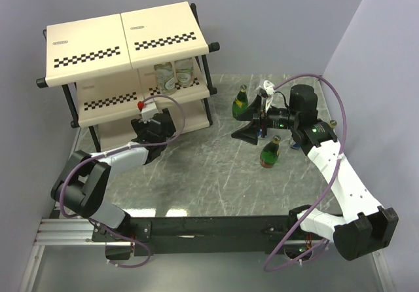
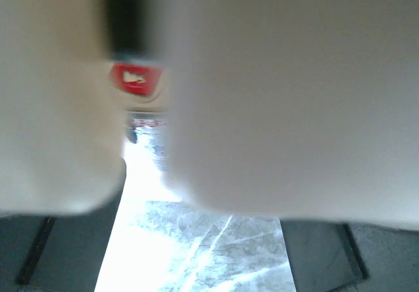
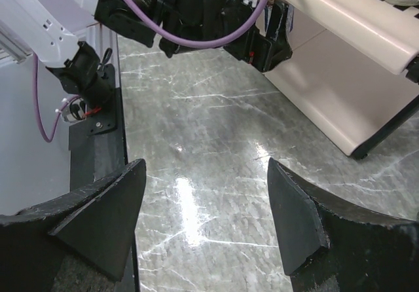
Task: Place and organize the beverage onto the shelf
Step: Pick up the drink from the center of the board.
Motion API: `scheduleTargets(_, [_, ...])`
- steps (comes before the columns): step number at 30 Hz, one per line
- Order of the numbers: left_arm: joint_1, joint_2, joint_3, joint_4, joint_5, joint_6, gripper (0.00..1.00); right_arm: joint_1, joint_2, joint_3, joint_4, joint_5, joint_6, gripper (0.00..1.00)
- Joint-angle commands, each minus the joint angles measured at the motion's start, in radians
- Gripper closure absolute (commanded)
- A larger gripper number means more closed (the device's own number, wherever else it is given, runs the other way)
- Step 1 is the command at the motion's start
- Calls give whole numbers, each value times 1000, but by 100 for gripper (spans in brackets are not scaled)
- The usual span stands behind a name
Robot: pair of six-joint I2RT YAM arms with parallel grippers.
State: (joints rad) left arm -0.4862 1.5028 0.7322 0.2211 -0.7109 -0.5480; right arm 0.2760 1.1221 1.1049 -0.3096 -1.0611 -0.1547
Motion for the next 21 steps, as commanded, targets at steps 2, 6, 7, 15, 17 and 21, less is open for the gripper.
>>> scheduleTargets(2, [0,7,30,-48,-55,-72,0,-11,-30,-5,33,-19,-6,20])
scheduleTargets(6, [-6,-19,-5,-19,-62,-83,1,-11,-31,-5,35,-19,-5,19])
scheduleTargets(7, [-12,-38,-22,-9,-59,-78,1,-11,-30,-5,35,-20,-6,19])
scheduleTargets(15, [-32,-148,-70,26,2,-26,1,-11,-31,-5,33,-16,-9,20])
scheduleTargets(17, [-35,-165,-80,24,34,-18,1,-11,-30,-5,32,-17,-11,19])
scheduleTargets(21, [-41,-214,-105,9,86,-26,1,-12,-30,-5,32,-16,-11,19])
